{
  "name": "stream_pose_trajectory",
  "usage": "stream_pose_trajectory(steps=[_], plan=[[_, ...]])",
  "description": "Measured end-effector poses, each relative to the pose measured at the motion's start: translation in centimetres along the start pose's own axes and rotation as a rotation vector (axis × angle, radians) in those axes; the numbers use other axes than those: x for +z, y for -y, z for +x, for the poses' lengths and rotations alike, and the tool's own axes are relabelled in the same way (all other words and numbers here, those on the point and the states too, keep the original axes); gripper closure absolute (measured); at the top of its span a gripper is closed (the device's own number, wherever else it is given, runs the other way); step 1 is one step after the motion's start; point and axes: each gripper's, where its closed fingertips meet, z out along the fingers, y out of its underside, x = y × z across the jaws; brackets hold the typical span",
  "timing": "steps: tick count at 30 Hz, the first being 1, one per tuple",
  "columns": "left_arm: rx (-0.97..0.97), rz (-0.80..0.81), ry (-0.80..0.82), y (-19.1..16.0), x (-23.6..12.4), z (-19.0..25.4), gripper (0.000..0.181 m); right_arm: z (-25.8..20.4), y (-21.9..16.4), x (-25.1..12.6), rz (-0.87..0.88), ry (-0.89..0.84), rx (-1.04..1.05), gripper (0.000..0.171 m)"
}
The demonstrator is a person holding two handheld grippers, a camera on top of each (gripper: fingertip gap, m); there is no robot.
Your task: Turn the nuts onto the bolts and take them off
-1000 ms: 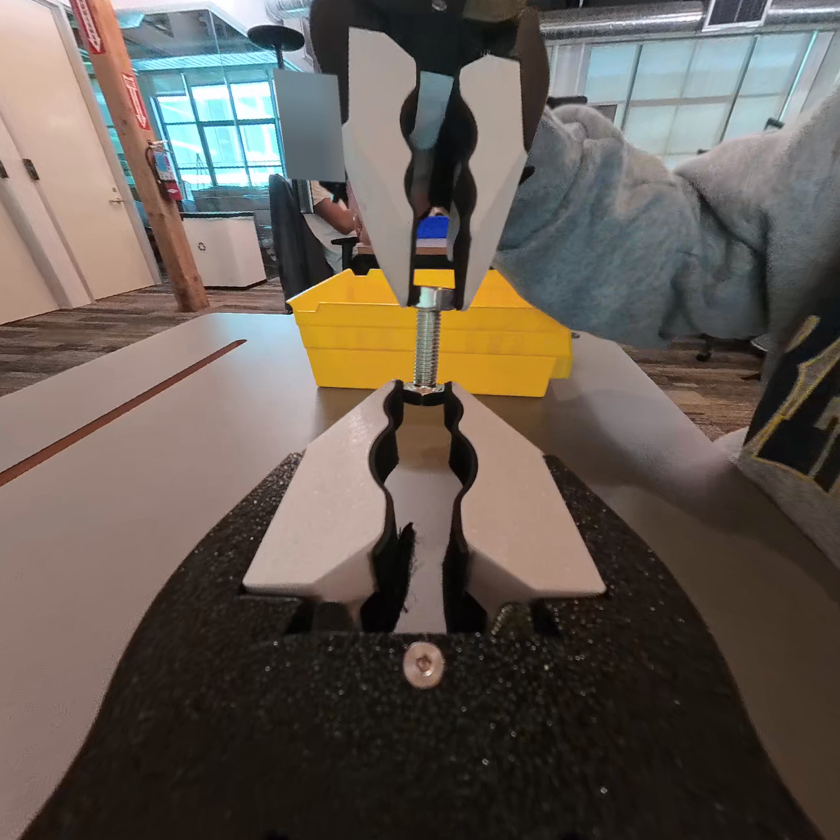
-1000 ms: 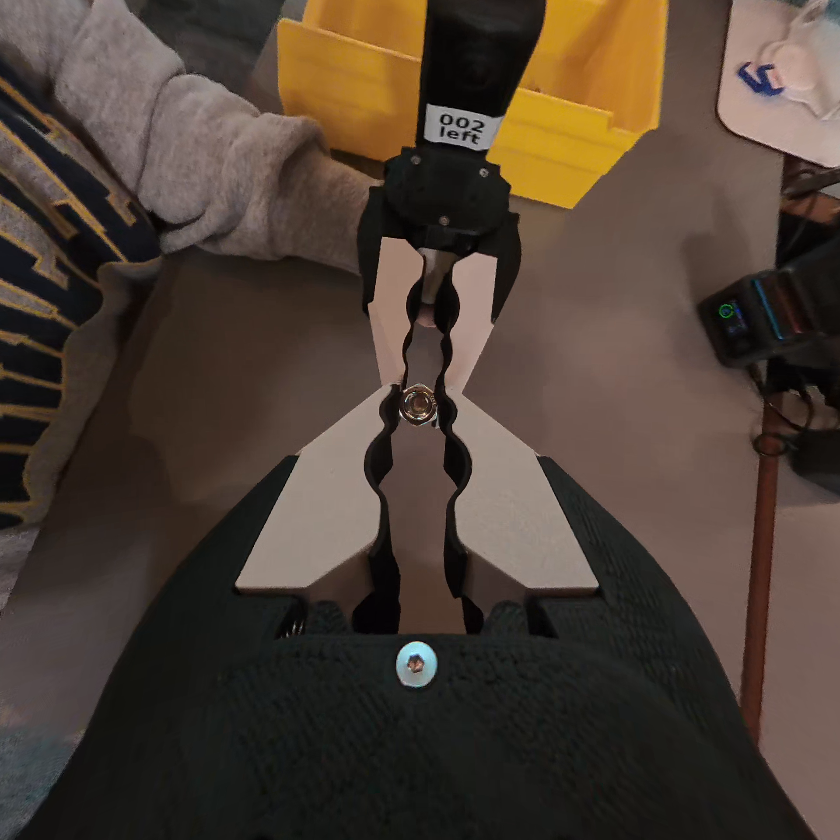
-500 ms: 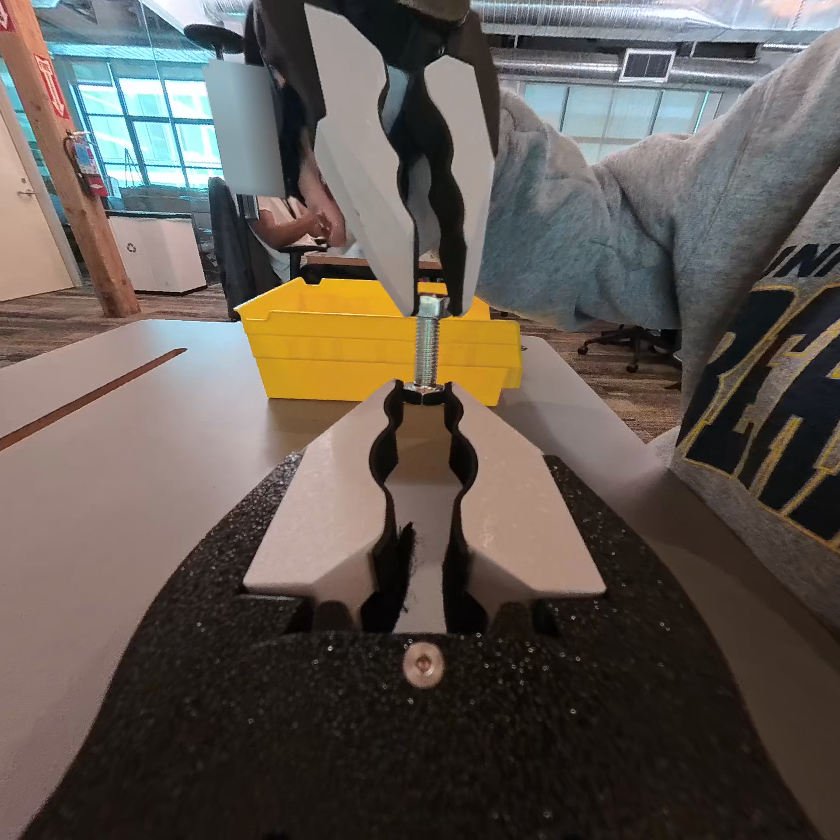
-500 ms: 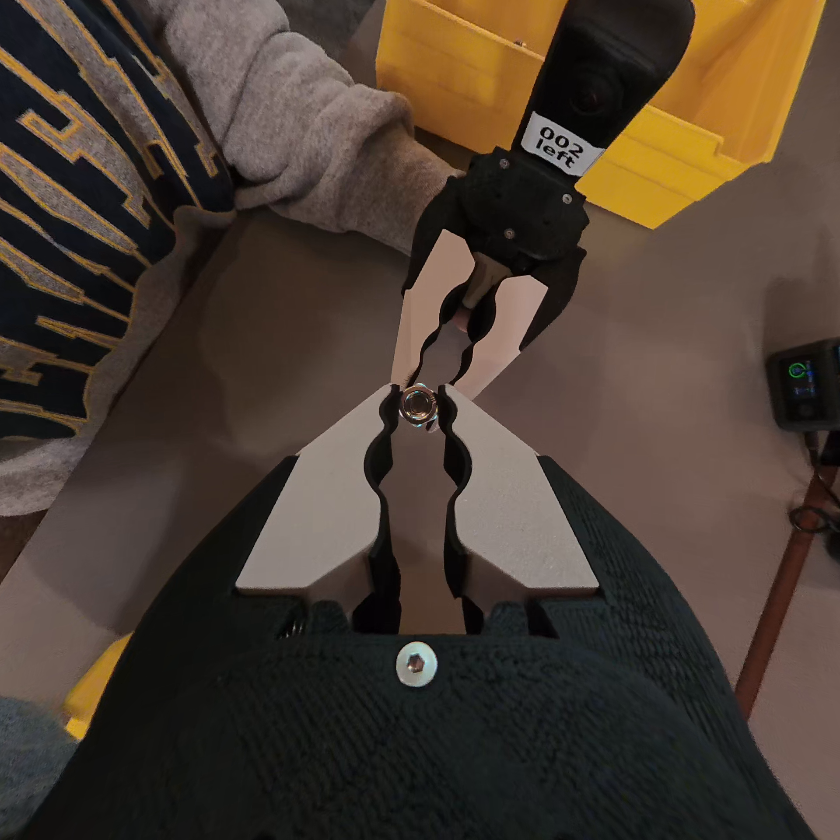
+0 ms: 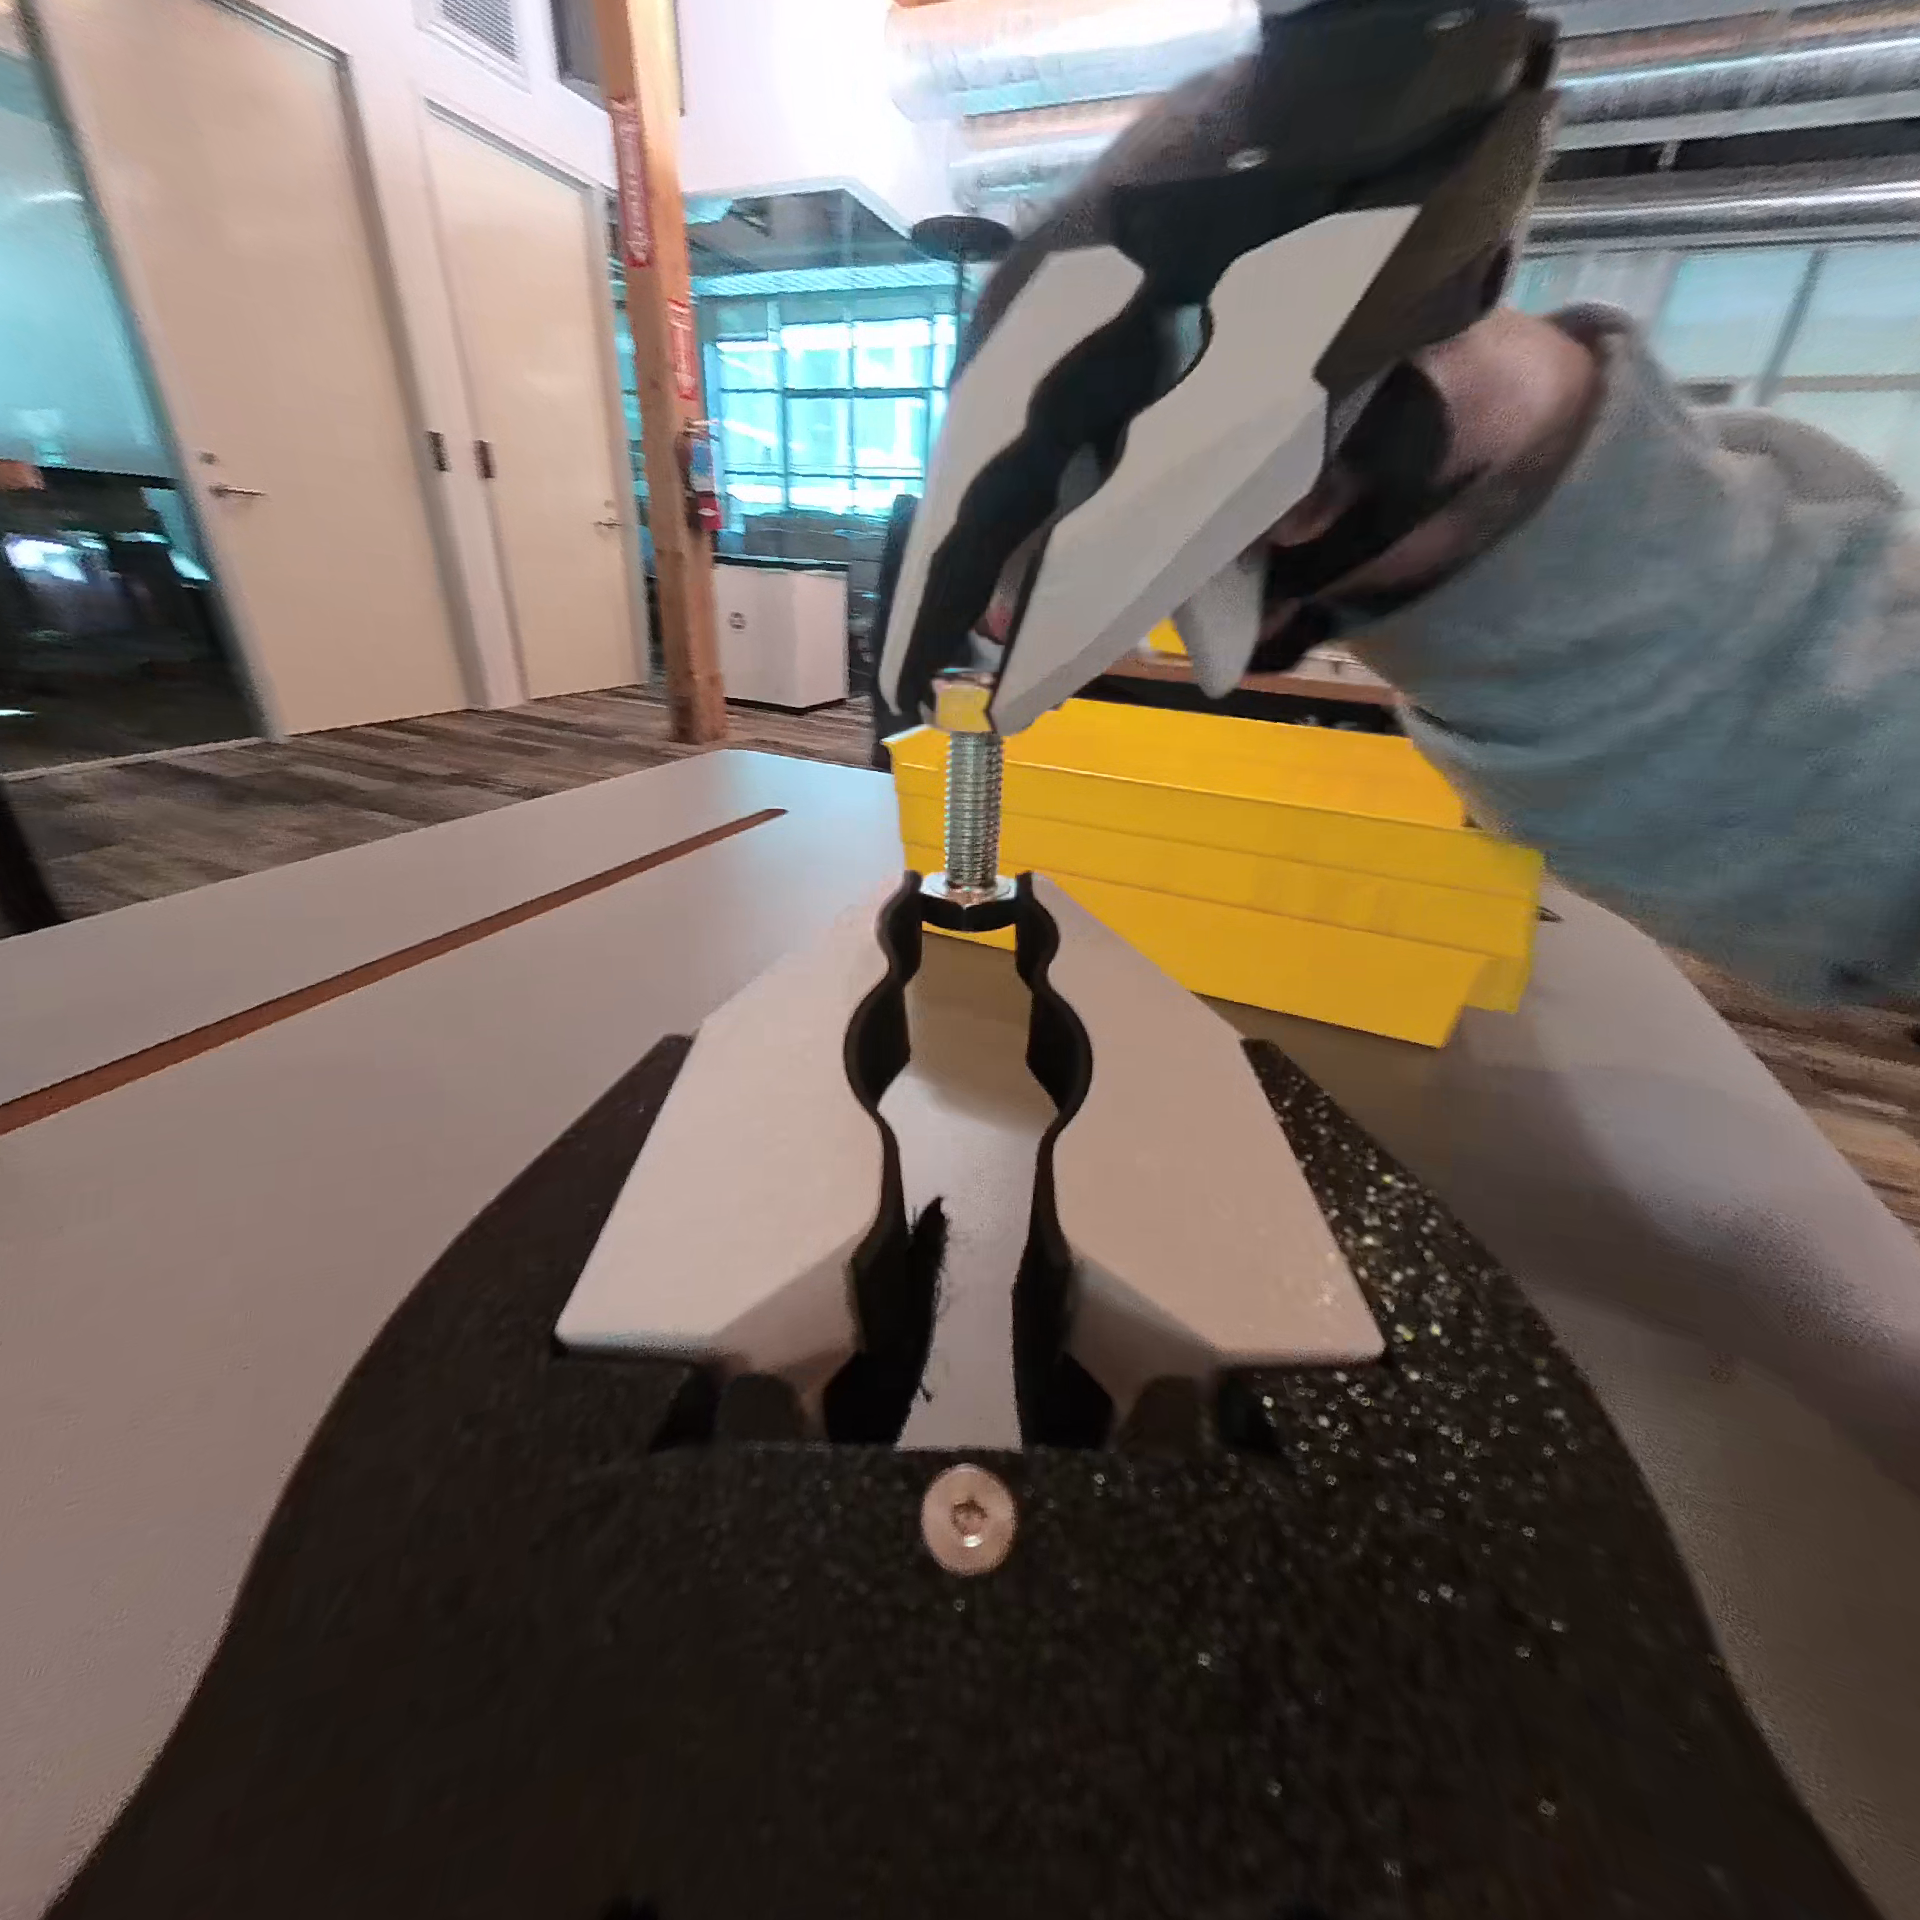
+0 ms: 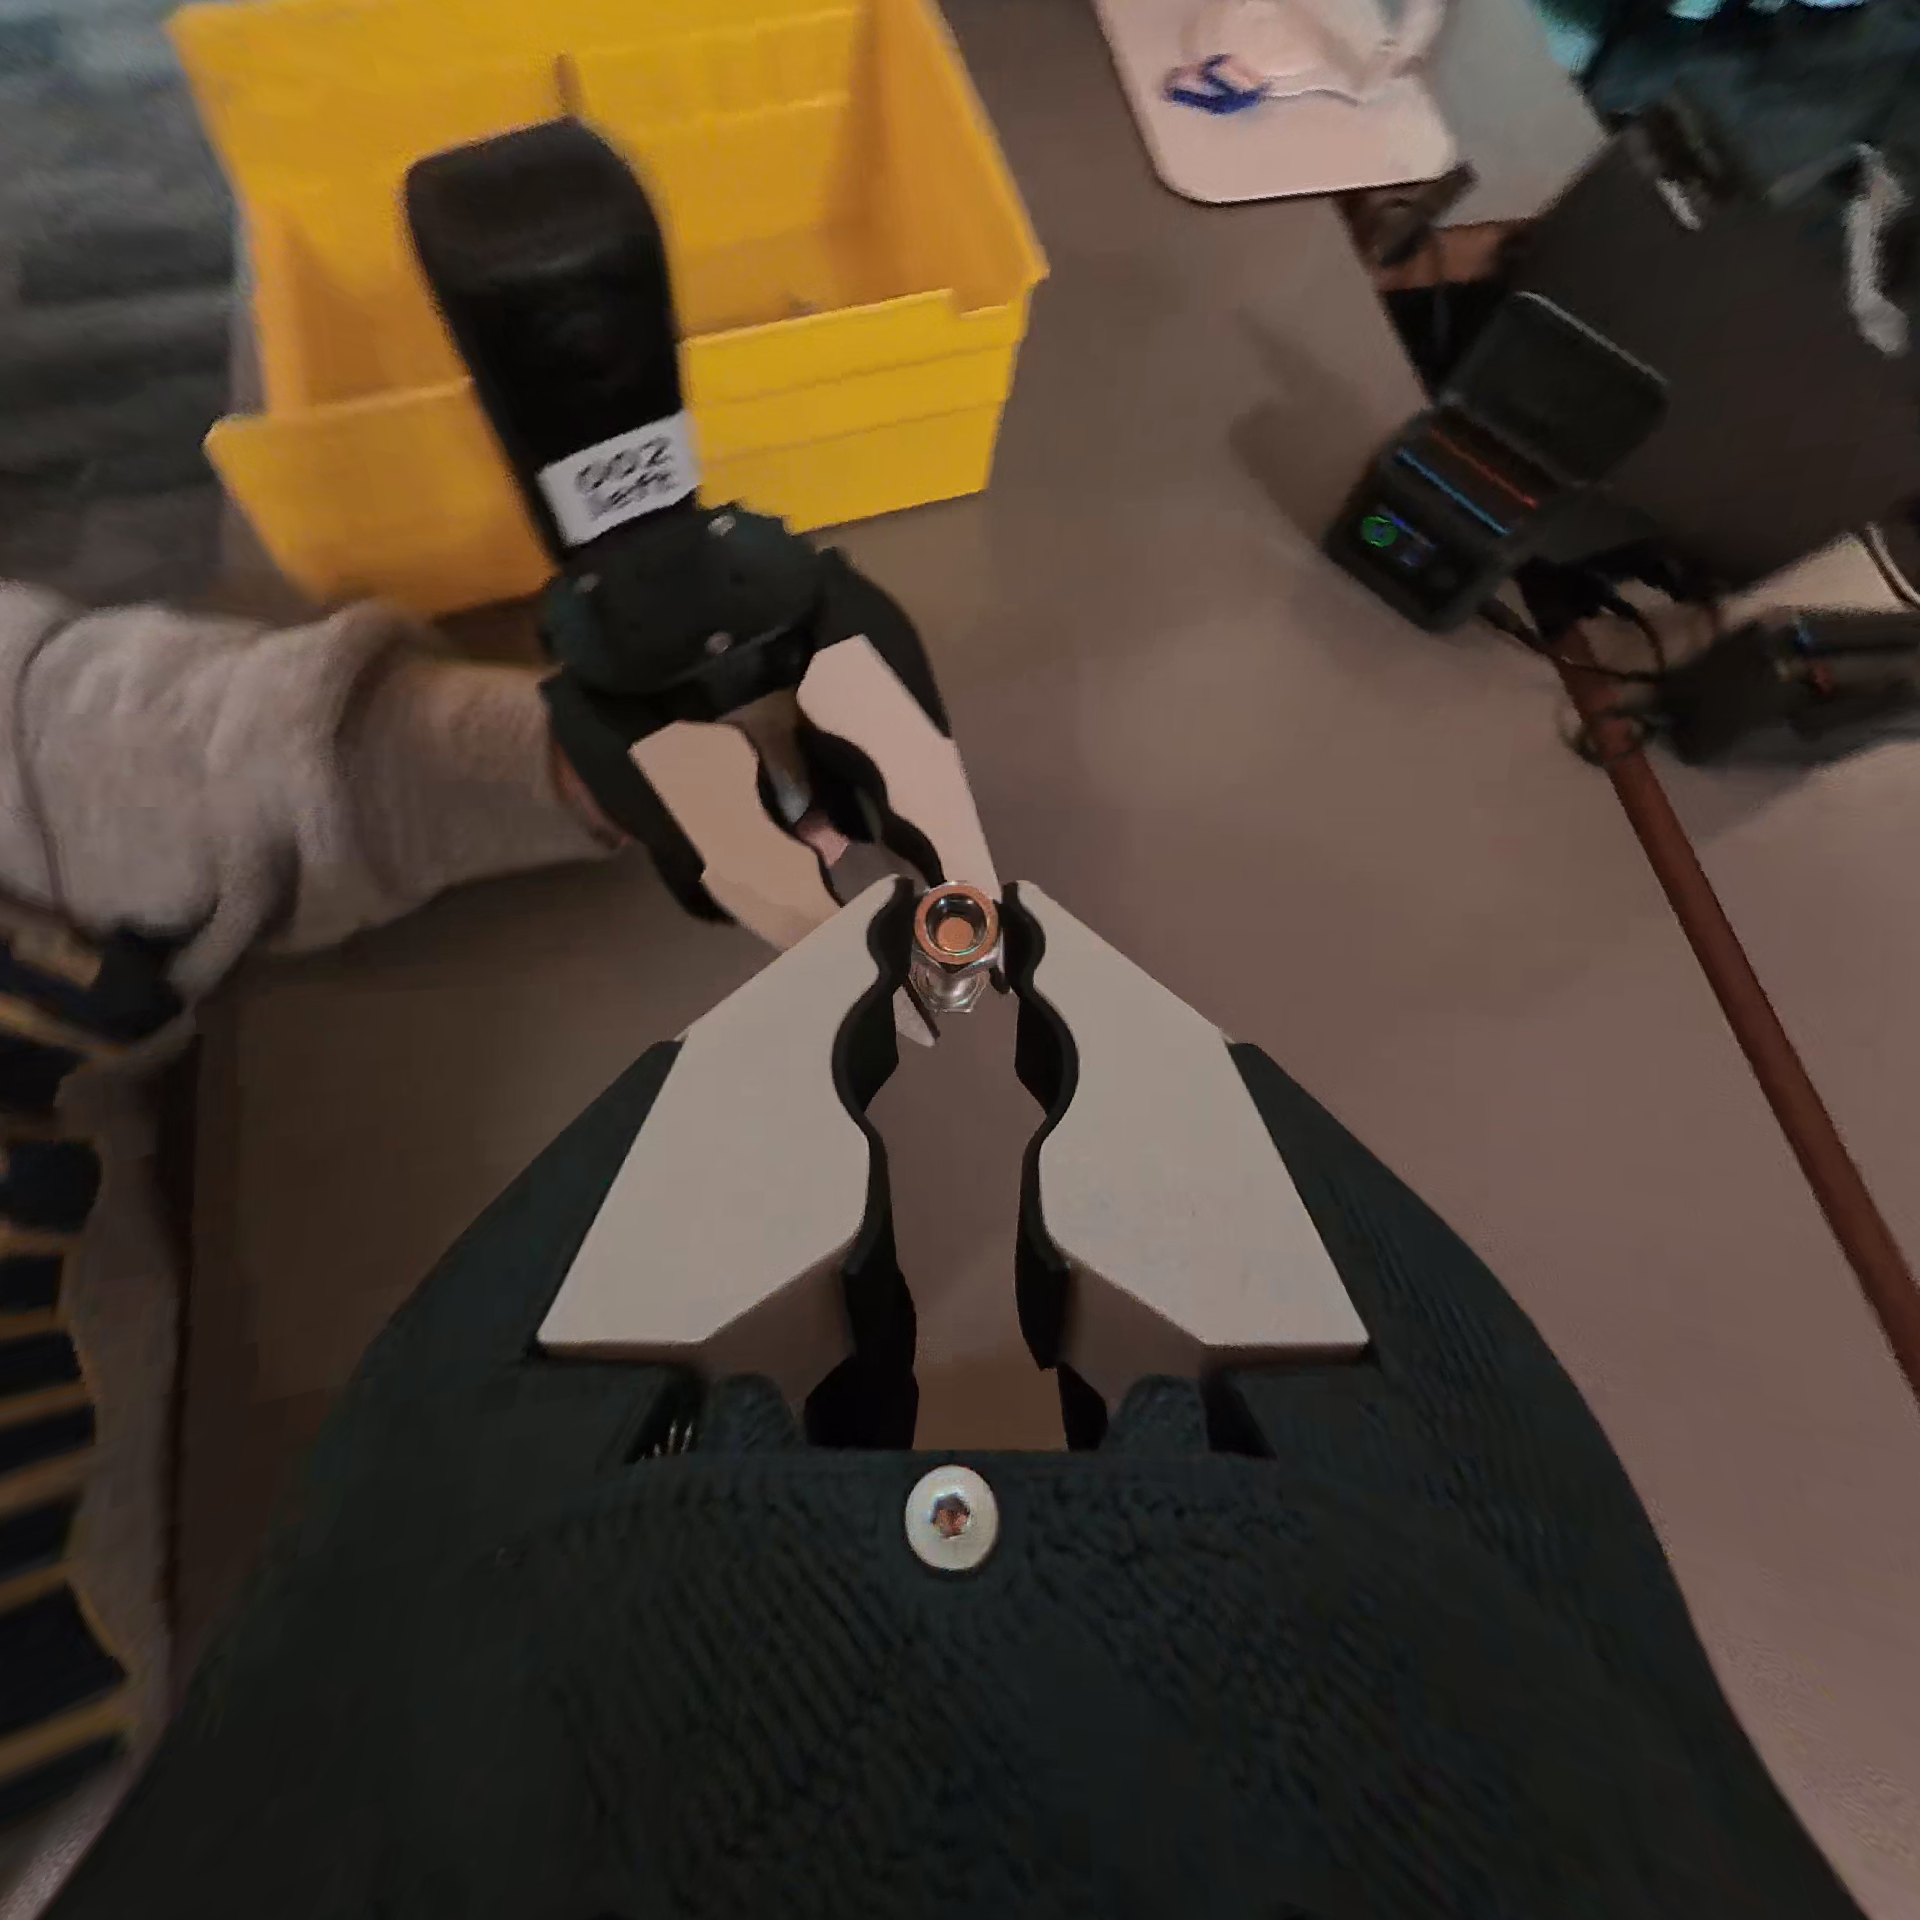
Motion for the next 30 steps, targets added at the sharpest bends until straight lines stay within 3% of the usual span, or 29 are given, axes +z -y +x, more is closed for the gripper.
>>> stream_pose_trajectory(steps=[3,6,14,17,20,23,30], plan=[[0.048,-0.016,0.085,-0.1,0.0,-0.8,0.166,0.9,0.1,0.2,0.035,-0.127,0.130,0.155],[0.053,-0.022,0.105,-0.2,0.2,-1.0,0.166,1.1,0.0,0.2,0.055,-0.192,0.127,0.156],[0.044,-0.032,0.093,-0.6,0.4,-1.0,0.166,1.5,-0.3,0.1,0.088,-0.202,0.128,0.155],[0.047,-0.036,0.093,-0.7,0.5,-1.0,0.166,1.7,-0.1,-0.4,0.119,-0.224,0.116,0.136],[0.033,-0.019,0.090,-0.5,0.4,-1.0,0.166,1.2,1.2,-1.3,0.267,-0.222,0.085,0.121],[0.004,0.025,0.056,0.1,0.3,-0.6,0.166,0.0,2.1,-1.6,0.453,-0.204,0.023,0.080],[-0.063,0.077,-0.090,0.9,0.4,1.3,0.166,-3.1,2.2,0.2,0.622,-0.023,0.042,0.057]])
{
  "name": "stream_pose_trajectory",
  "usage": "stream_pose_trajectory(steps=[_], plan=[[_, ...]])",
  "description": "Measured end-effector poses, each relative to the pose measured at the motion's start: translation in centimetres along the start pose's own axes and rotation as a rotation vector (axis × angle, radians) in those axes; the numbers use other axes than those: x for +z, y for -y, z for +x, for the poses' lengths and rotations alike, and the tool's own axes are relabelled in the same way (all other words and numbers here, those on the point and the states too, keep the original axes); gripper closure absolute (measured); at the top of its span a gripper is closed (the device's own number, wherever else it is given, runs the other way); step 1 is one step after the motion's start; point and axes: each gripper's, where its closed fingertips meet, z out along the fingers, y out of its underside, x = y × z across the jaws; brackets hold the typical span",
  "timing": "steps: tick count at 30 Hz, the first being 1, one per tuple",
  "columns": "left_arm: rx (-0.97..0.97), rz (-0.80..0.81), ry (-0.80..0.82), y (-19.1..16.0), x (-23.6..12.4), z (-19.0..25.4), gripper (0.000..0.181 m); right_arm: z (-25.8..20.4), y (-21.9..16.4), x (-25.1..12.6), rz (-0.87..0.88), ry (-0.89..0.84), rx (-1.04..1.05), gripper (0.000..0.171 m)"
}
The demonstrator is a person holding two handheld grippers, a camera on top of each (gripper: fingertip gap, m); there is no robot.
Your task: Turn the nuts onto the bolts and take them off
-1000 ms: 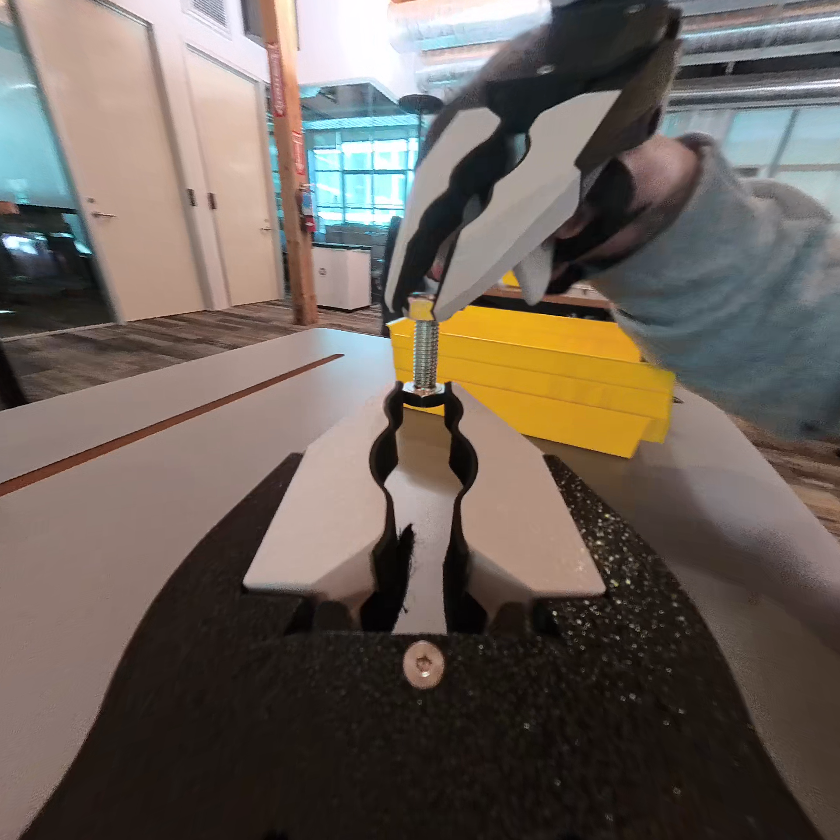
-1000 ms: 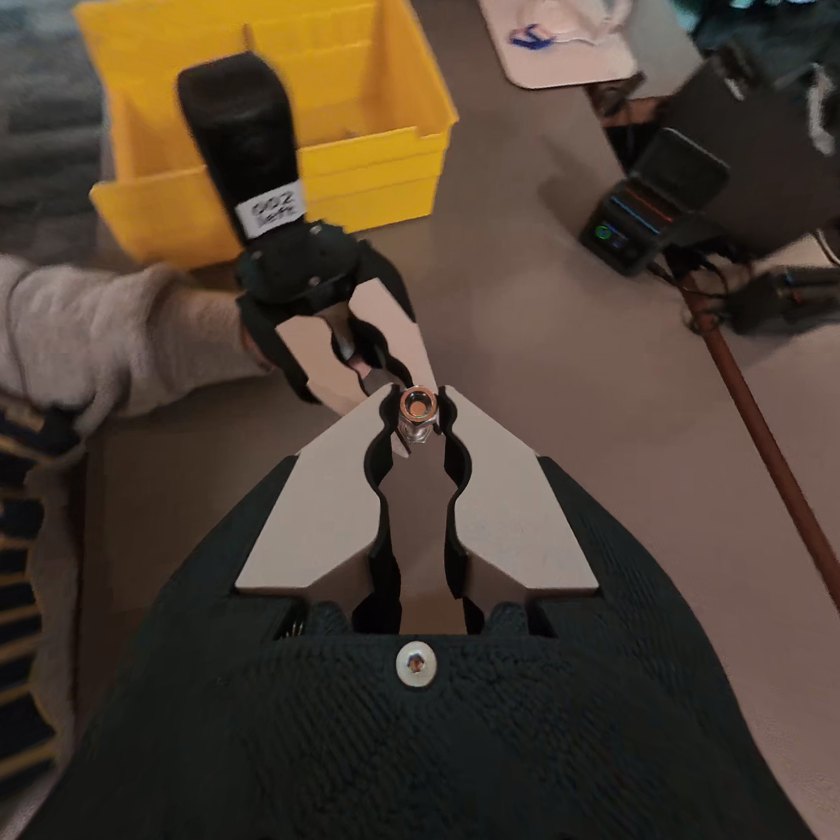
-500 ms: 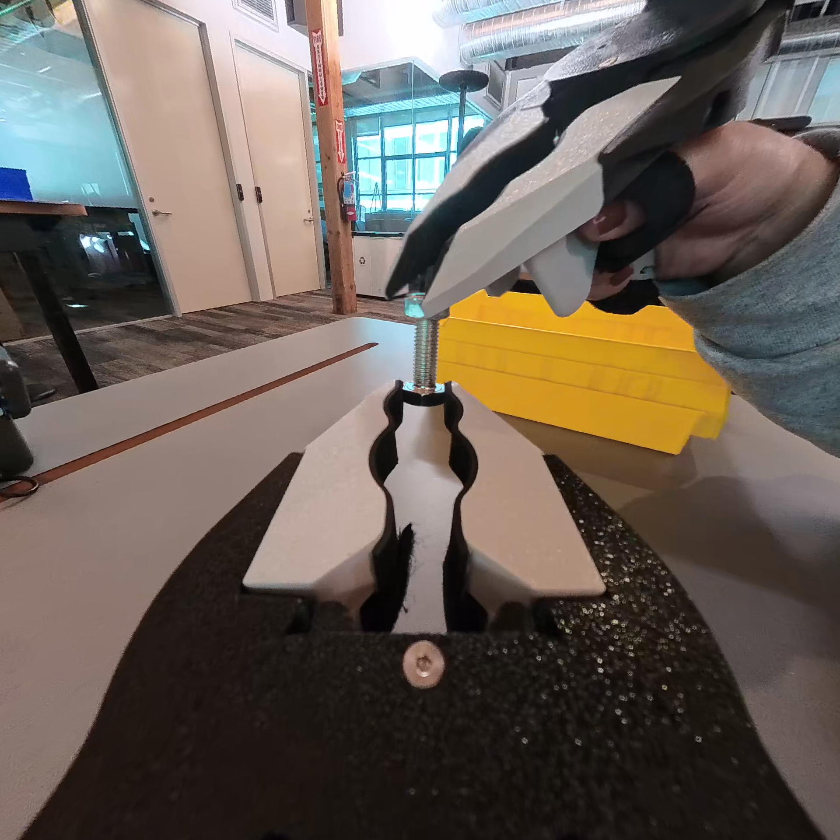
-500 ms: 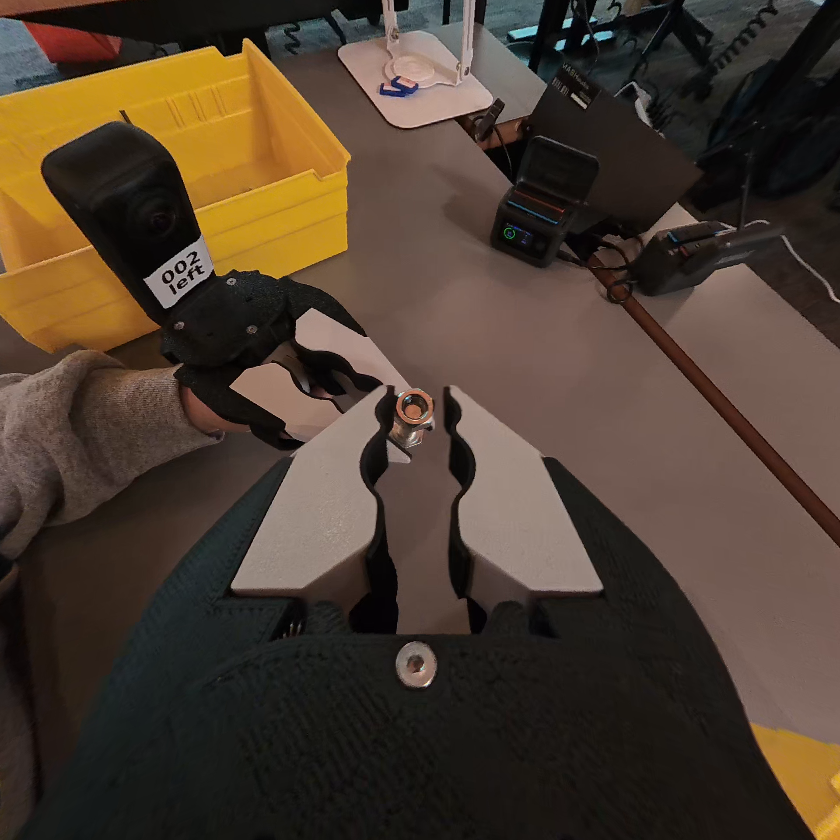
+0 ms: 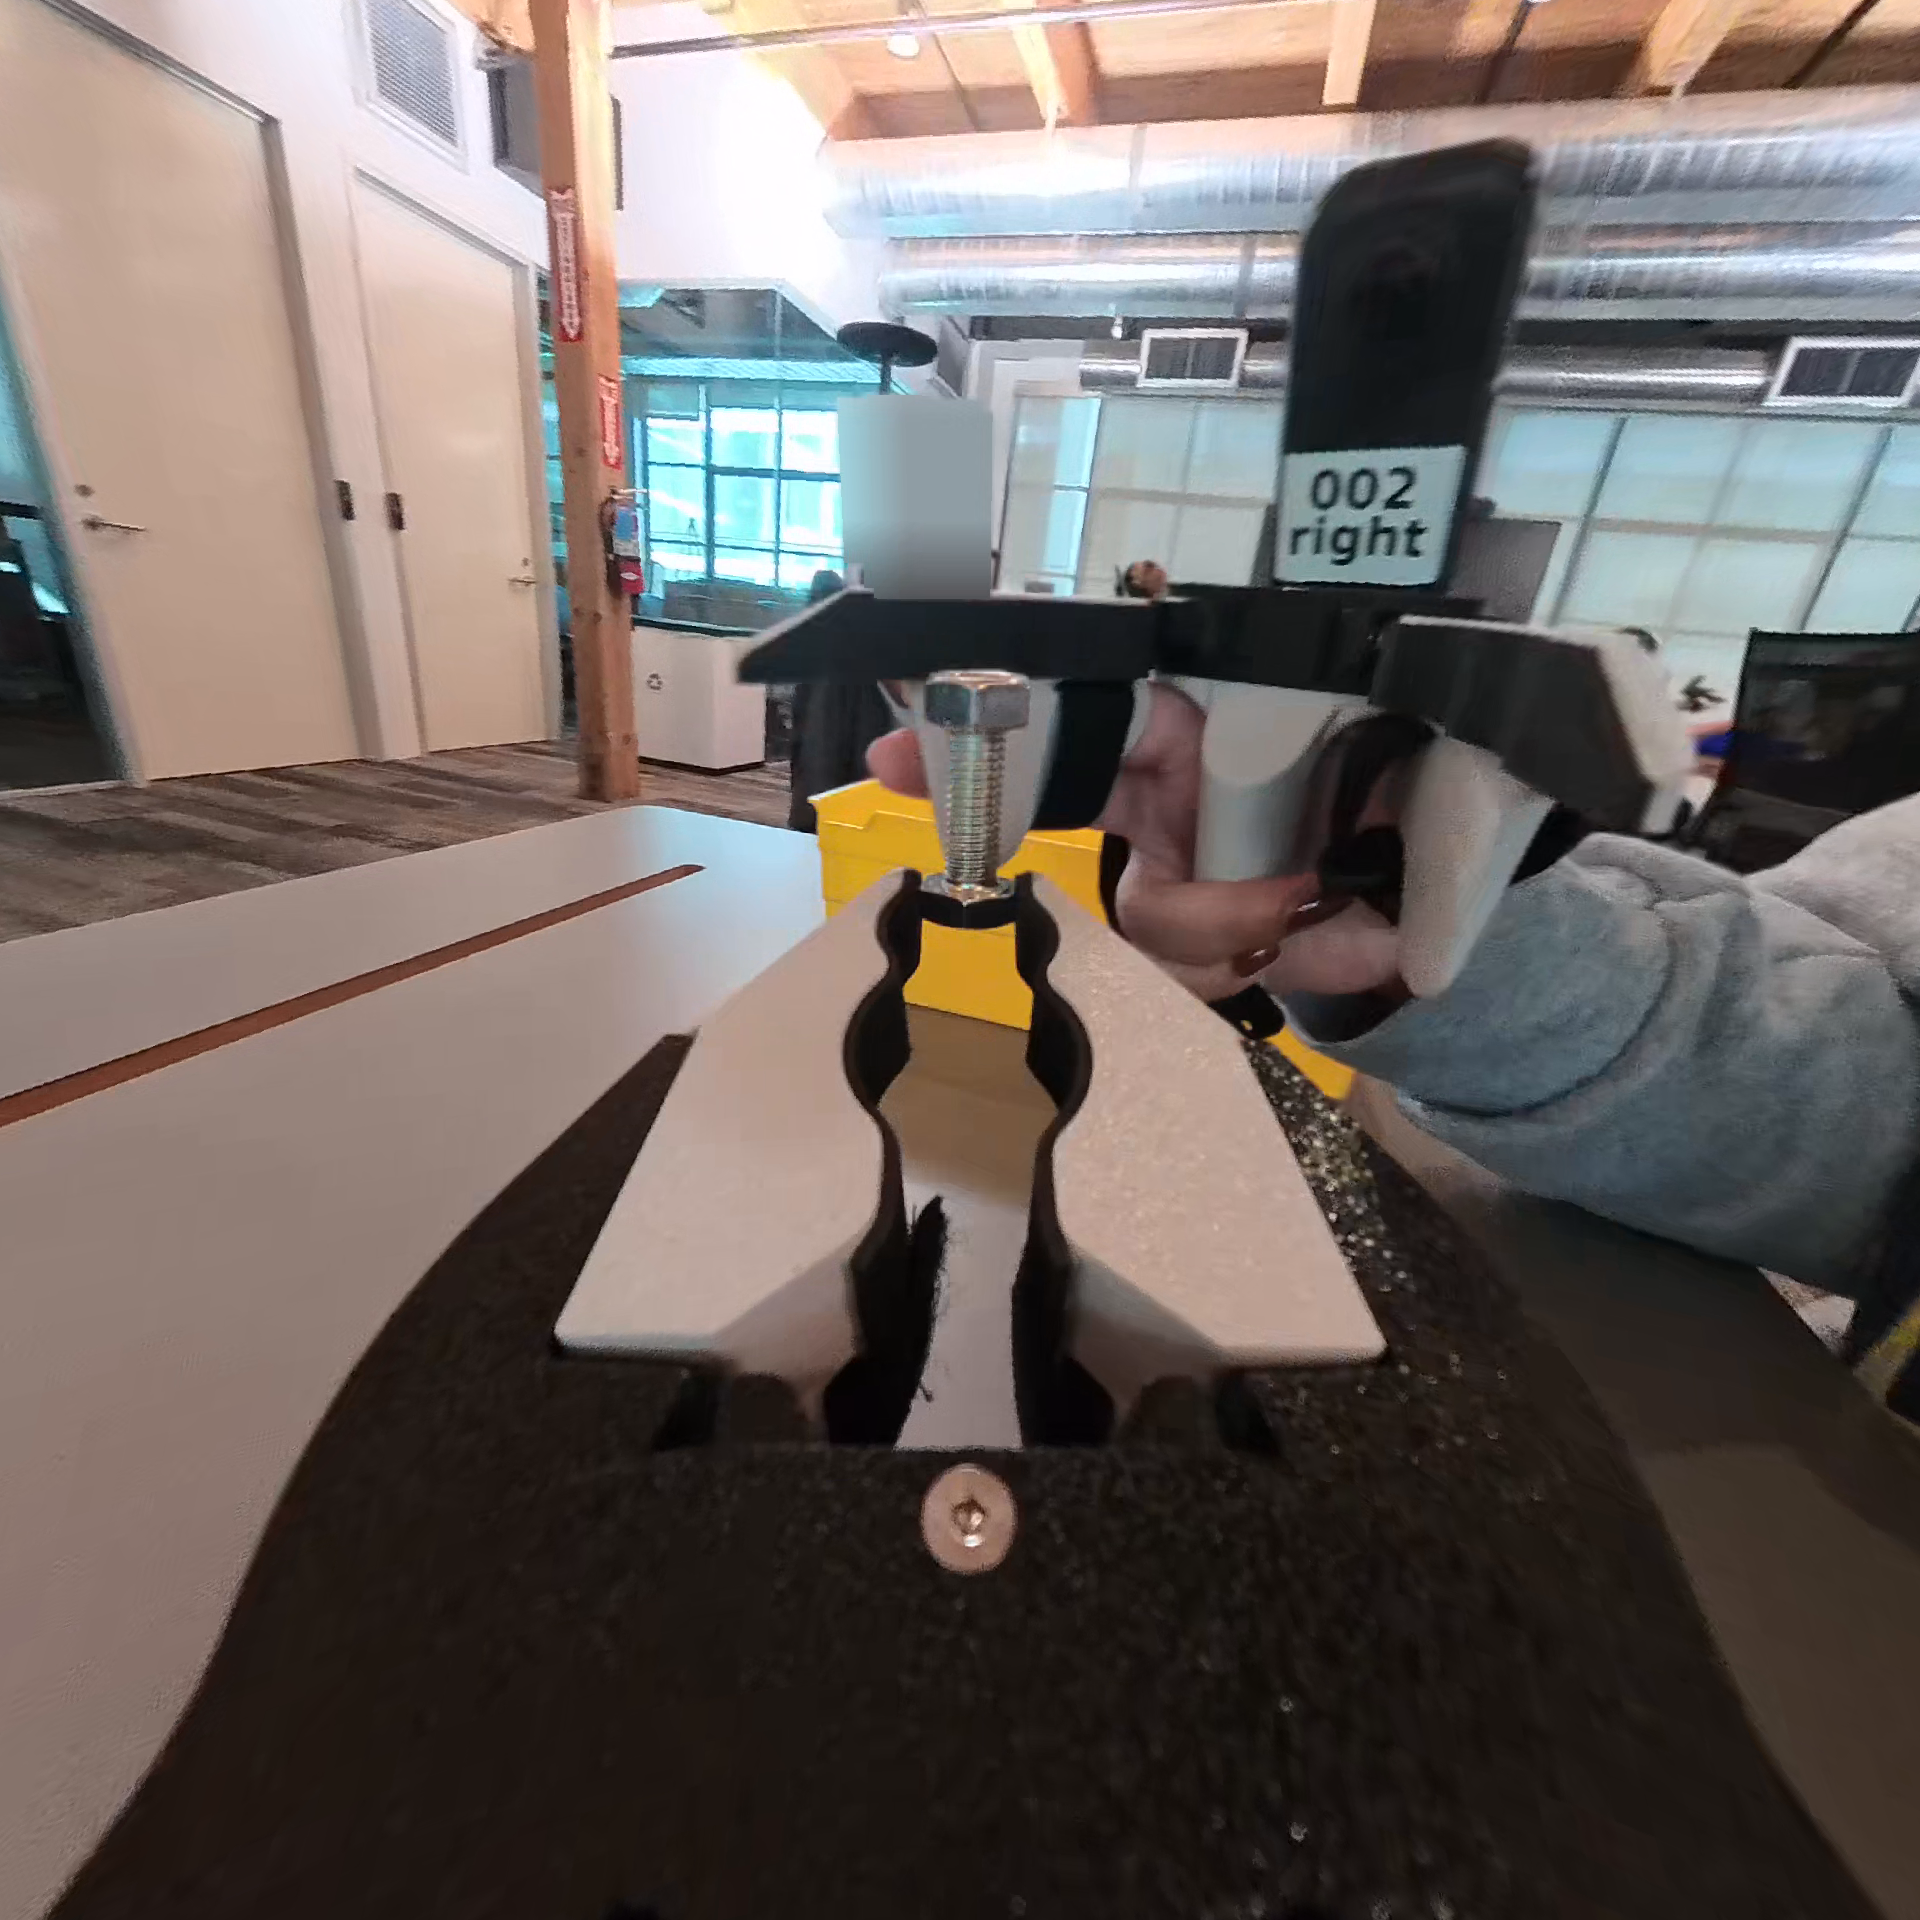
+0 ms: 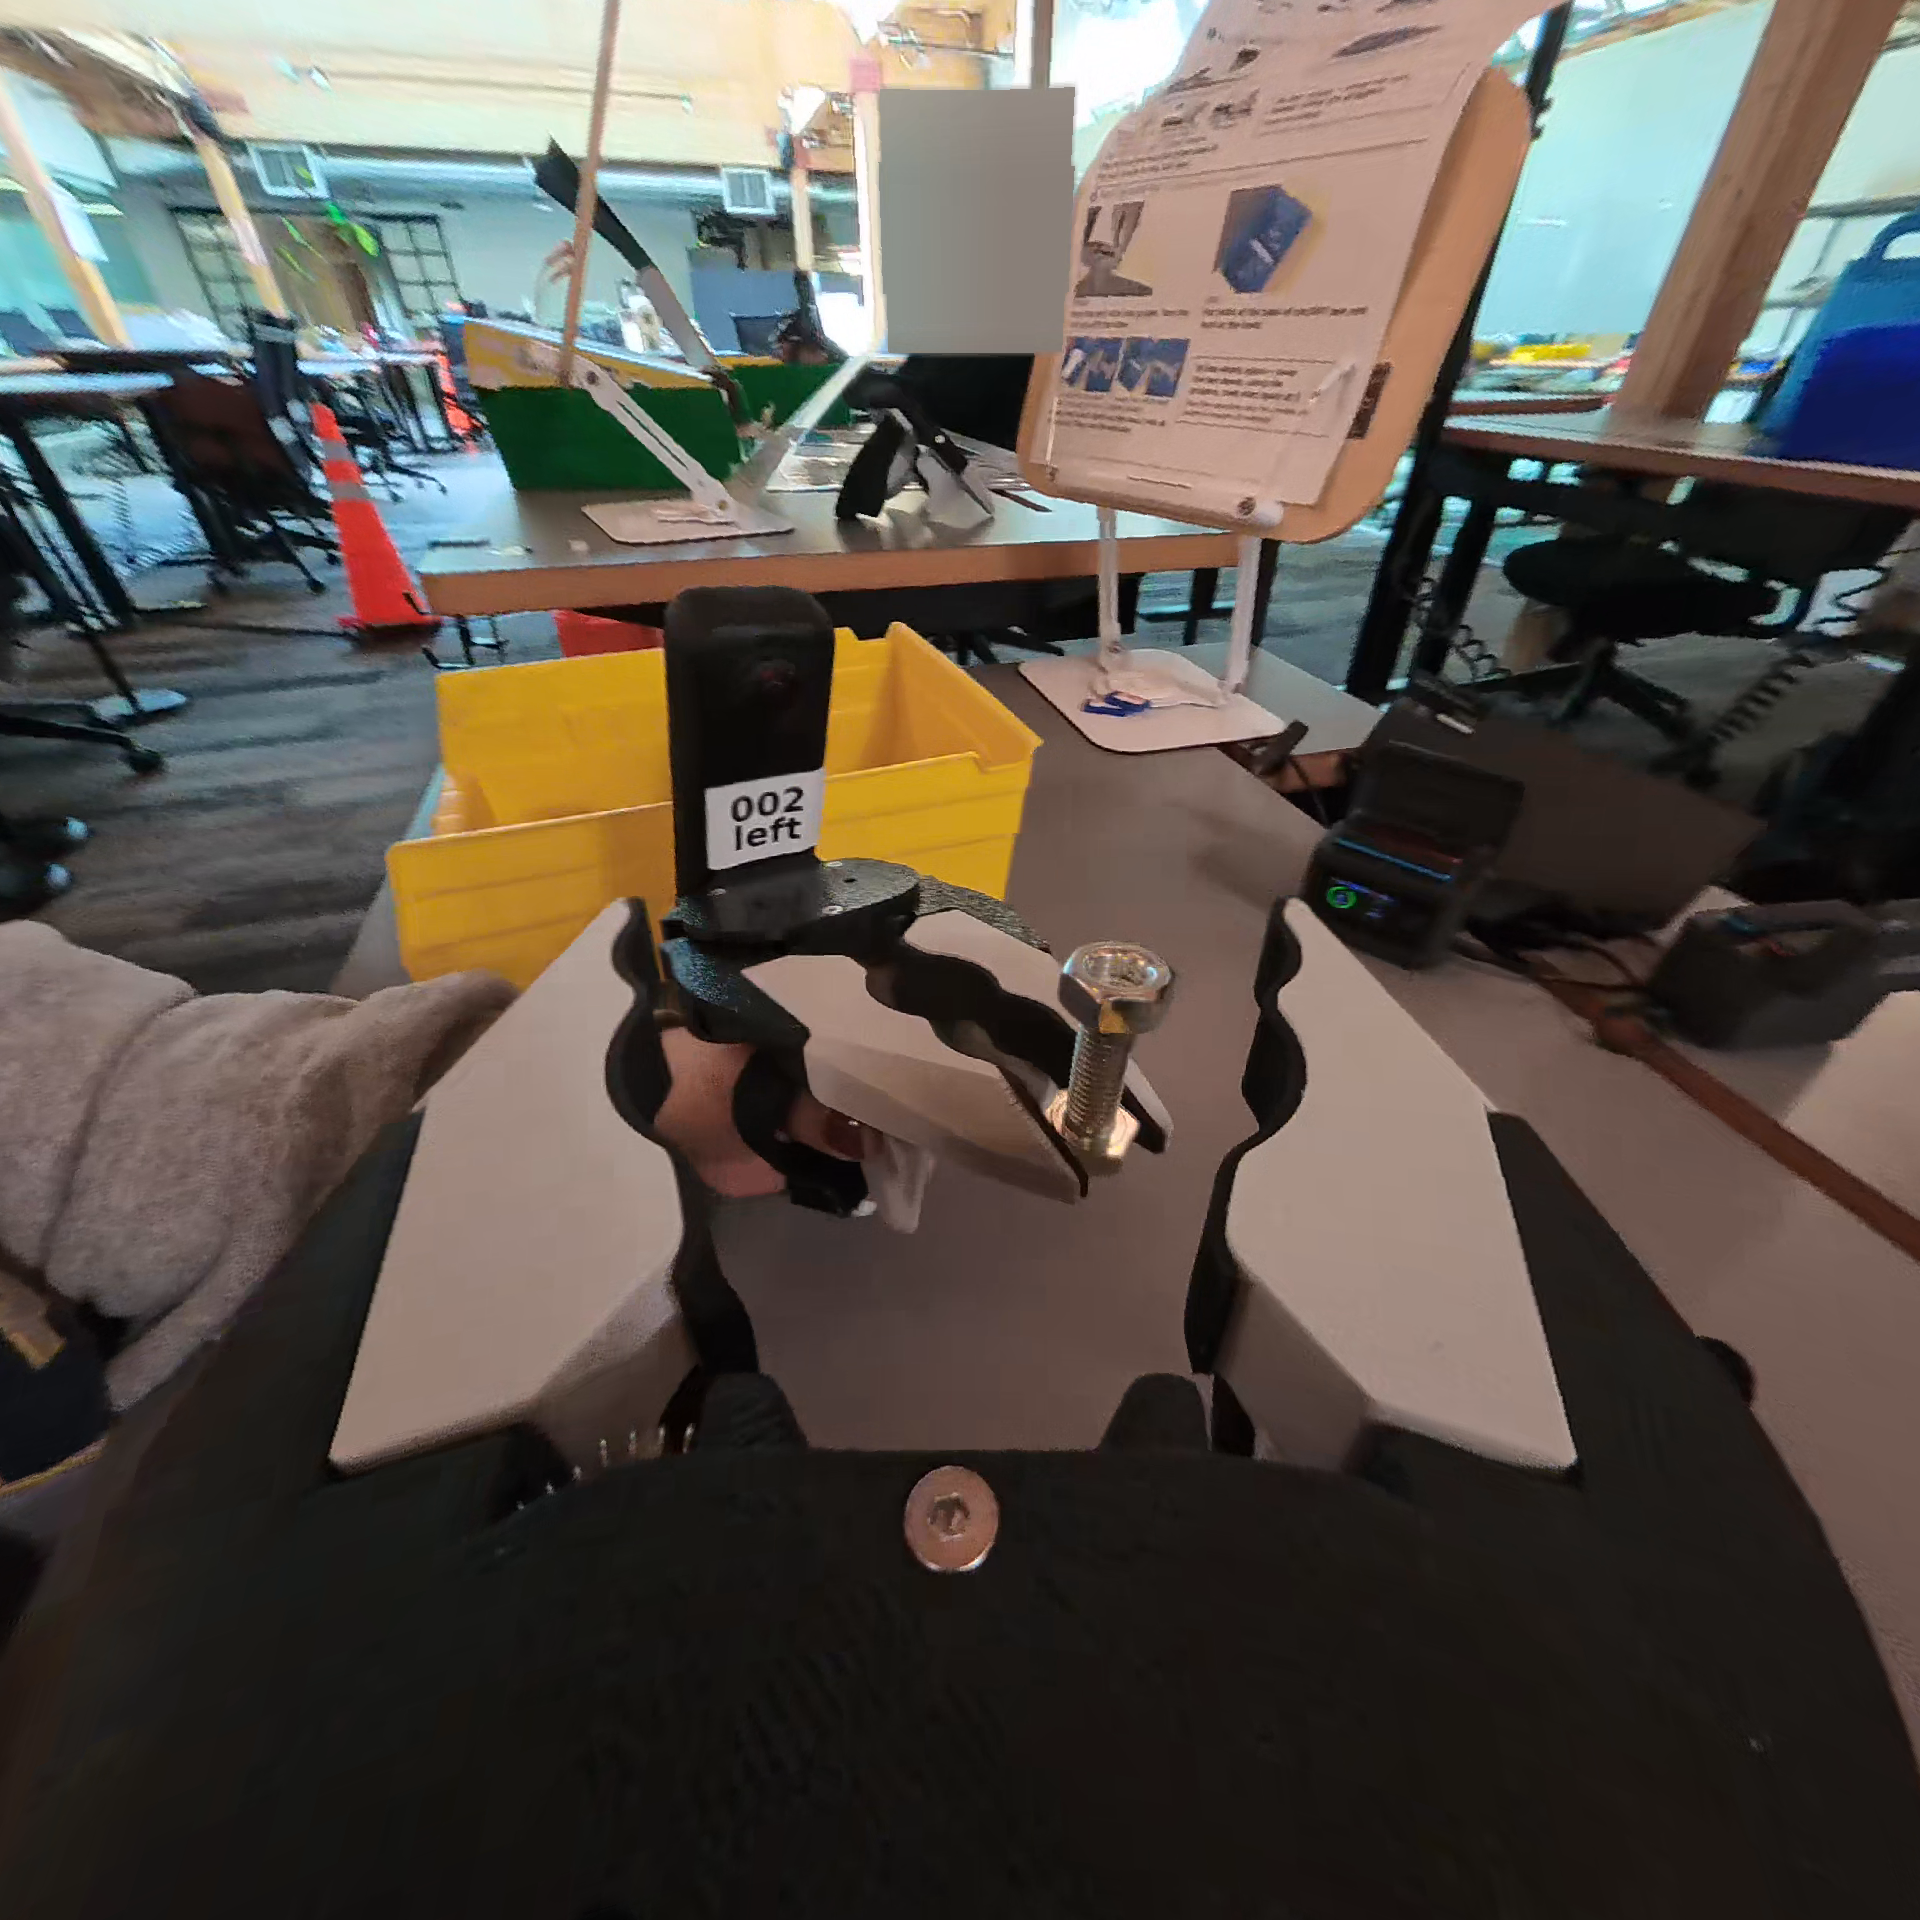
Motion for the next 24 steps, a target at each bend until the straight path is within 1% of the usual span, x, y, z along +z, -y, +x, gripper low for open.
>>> stream_pose_trajectory(steps=[4,9,11,14,17,19,21,24], plan=[[0.010,-0.026,-0.017,-0.4,0.3,0.4,0.165,-0.6,-0.3,0.1,0.022,0.054,0.040,0.056],[-0.014,-0.020,0.054,-0.4,-0.3,-1.1,0.165,-0.9,-1.0,-1.5,-0.008,0.069,0.027,0.059],[-0.025,-0.029,0.018,-0.6,0.3,-0.5,0.166,-0.1,-0.8,-2.1,0.019,0.040,0.037,0.058],[-0.024,-0.067,-0.038,-1.6,1.4,1.0,0.166,-0.1,-0.7,-1.6,0.052,0.064,0.072,0.058],[-0.044,-0.066,-0.021,-1.8,1.4,0.7,0.166,-0.8,-1.3,-1.2,0.044,0.091,0.060,0.058],[-0.050,-0.048,0.026,-1.3,0.5,-0.5,0.166,-1.1,-1.3,-2.0,0.045,0.082,0.039,0.056],[-0.051,-0.034,0.070,-0.7,-0.4,-1.6,0.166,-0.9,-1.3,-3.0,0.043,0.052,-0.003,0.059],[-0.031,-0.053,0.009,-0.7,0.2,-0.3,0.166,0.1,-0.9,-2.6,0.073,0.026,0.016,0.057]])
